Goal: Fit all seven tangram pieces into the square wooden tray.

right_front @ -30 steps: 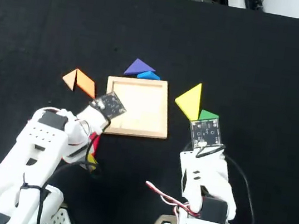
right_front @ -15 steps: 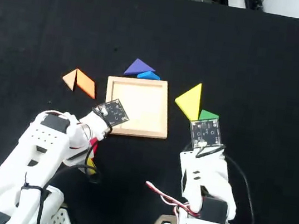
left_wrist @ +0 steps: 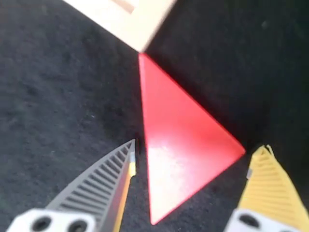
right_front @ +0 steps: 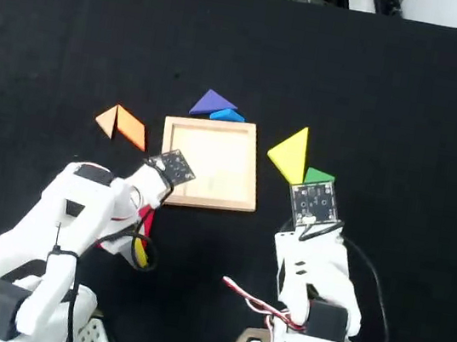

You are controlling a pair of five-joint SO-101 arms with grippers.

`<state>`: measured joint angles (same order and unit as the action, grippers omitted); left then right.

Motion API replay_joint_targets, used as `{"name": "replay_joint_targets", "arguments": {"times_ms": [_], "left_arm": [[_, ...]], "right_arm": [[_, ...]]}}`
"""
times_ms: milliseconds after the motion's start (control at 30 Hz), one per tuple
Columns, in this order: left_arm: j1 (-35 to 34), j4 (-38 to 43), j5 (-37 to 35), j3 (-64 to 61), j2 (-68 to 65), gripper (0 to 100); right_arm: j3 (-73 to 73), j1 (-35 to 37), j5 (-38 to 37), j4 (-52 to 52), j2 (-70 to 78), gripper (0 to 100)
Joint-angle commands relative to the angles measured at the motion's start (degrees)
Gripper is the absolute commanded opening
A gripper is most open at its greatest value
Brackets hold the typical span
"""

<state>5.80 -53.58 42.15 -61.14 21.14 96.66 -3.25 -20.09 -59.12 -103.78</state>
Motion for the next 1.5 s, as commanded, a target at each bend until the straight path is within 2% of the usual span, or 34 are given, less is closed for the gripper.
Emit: {"name": "replay_joint_targets", "arguments": {"times_ms": [0, 633, 833, 1267, 1367, 1467], "left_arm": [[-0.4, 1.32, -2.2, 2.95, -0.09, 36], [0.75, 0.97, -4.66, 1.8, -0.18, 36], [0.75, 1.32, -4.57, 1.71, -0.18, 27], [0.84, 0.79, -4.66, 2.95, 0.62, 26], [0.84, -2.37, -5.98, 6.46, 0.62, 26], [1.45, -8.35, -11.34, 13.67, 0.62, 26]], "right_arm": [[-0.13, 0.26, -0.53, -0.26, -3.47, 1.2], [-0.13, 0.35, -0.53, -0.26, -3.47, 1.2], [-0.13, 0.35, -0.53, -0.26, -3.47, 1.2], [-0.13, 0.35, -0.53, -0.35, -3.47, 1.2], [-0.13, 0.35, -0.53, -0.35, -3.47, 1.2], [-0.13, 0.35, -0.53, -0.35, -3.47, 1.2]]}}
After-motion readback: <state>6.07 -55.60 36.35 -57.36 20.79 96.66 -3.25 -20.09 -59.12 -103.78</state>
